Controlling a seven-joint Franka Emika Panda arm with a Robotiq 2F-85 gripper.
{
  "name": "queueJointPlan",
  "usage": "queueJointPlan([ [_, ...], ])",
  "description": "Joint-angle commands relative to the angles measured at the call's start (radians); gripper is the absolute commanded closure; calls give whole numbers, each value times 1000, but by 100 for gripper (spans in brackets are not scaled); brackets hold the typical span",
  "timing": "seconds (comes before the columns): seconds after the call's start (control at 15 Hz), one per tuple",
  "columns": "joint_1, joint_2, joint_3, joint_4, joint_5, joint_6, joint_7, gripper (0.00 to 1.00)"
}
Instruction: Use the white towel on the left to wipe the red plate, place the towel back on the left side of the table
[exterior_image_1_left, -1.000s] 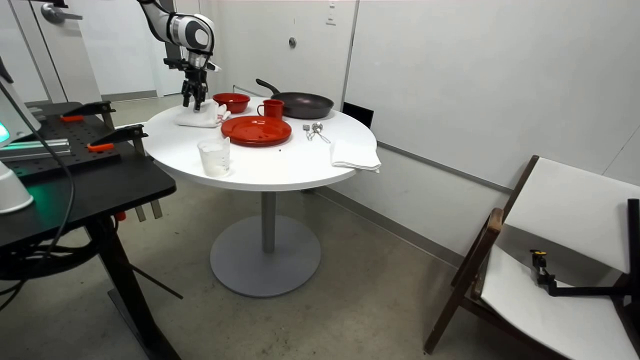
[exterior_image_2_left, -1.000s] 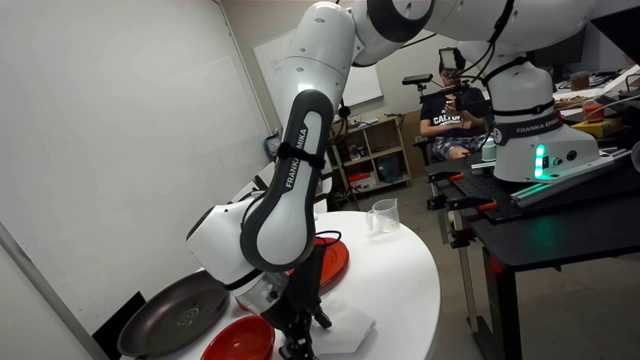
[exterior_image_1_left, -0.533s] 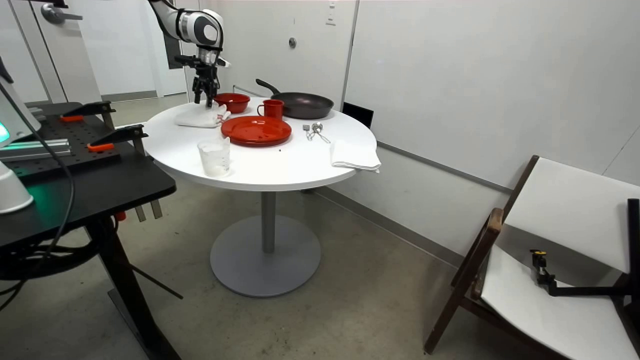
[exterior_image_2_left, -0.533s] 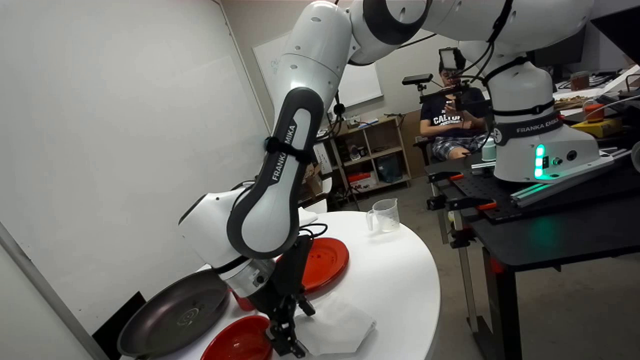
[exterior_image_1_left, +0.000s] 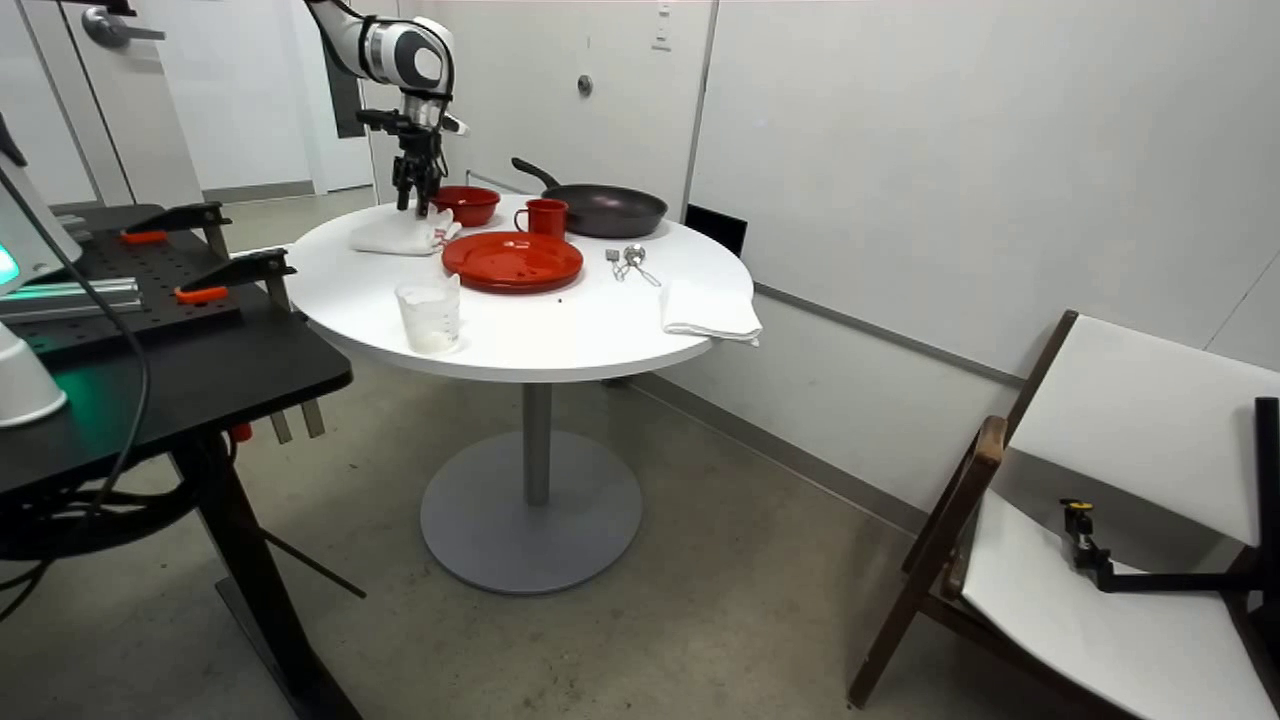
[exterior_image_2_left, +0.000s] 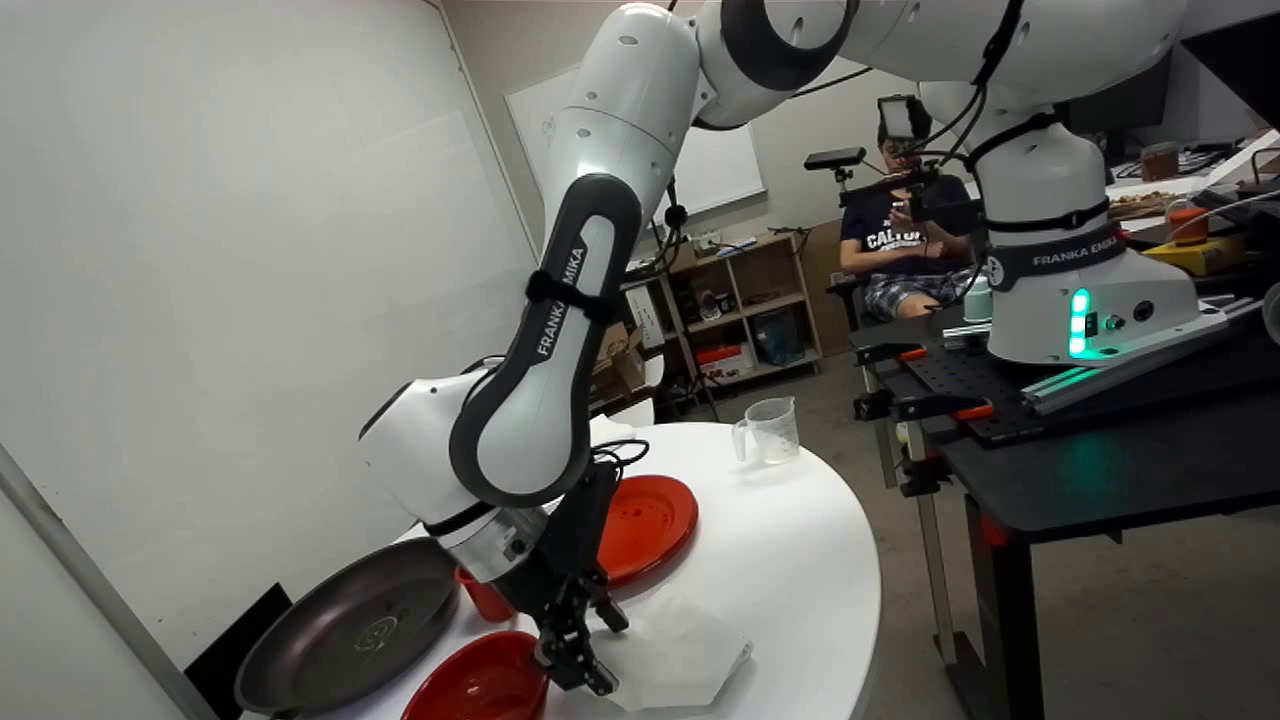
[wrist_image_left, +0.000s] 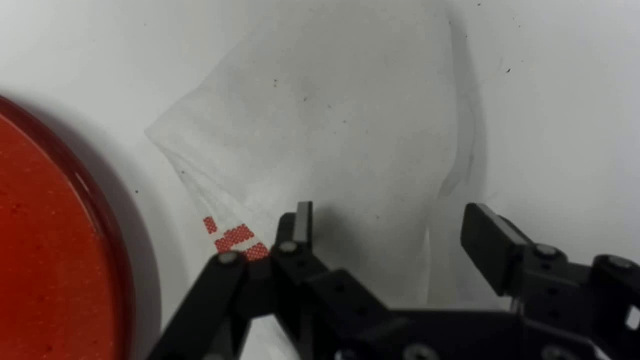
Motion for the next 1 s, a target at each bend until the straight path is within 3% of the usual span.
queueJointPlan([
  [0.0, -11, -35, 1, -38, 2, -6, -33, 55],
  [0.4, -24, -54, 3, -56, 3, 4, -57, 98],
  [0.8, -30, -101, -1, -93, -3, -18, -64, 97],
  [0.93, -43, -174, -3, -136, -11, -91, -87, 97],
])
